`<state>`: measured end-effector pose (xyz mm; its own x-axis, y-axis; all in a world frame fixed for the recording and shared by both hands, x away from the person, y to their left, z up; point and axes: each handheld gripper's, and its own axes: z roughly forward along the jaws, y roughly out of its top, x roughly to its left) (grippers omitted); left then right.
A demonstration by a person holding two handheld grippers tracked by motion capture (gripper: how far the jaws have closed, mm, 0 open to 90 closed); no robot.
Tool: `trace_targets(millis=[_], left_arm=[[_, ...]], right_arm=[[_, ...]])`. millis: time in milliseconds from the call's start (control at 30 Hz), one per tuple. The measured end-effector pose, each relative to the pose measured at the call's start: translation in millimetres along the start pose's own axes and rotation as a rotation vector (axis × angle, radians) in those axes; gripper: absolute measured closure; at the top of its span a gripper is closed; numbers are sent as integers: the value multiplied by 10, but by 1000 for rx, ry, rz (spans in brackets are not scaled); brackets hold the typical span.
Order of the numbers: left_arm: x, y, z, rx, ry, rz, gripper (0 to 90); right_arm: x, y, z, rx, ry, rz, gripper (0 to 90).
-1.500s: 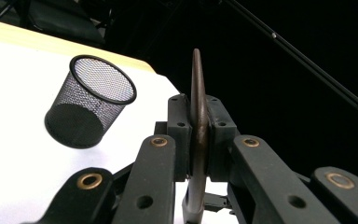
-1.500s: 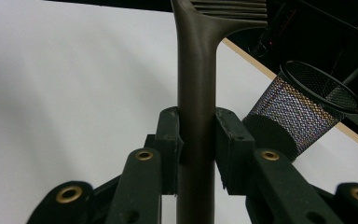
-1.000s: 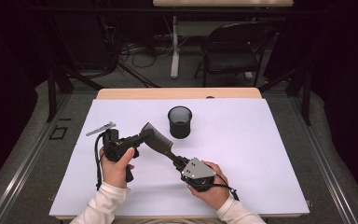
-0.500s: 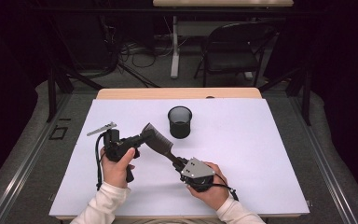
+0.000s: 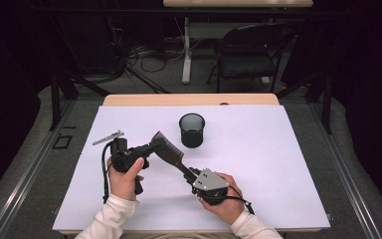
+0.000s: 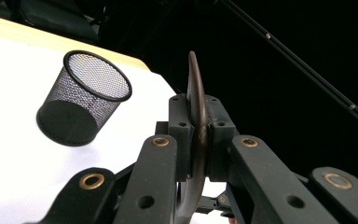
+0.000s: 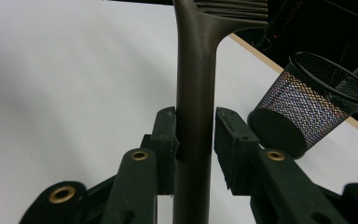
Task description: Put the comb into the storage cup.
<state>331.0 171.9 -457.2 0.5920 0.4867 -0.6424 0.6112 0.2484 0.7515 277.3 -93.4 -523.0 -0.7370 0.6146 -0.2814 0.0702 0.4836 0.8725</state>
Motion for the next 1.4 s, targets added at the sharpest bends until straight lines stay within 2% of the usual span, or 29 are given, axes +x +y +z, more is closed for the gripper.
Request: trace_targets(millis=[567,967,1300,1400], left_arm=[[66,-6,-12,-18,18,-21,846],[141,1,-56,-64,39,-36,846],[206,39,-120,-102,70,-33,846],[224,50,-134,-107,75,-37,846]], right_arm=[[-11,-17,20,1,-2,13,618],[-15,-26,29,-3,8,15,554],[-38,-48,72,30,32,35,485],[-47,-50,78,37,25,34,470]])
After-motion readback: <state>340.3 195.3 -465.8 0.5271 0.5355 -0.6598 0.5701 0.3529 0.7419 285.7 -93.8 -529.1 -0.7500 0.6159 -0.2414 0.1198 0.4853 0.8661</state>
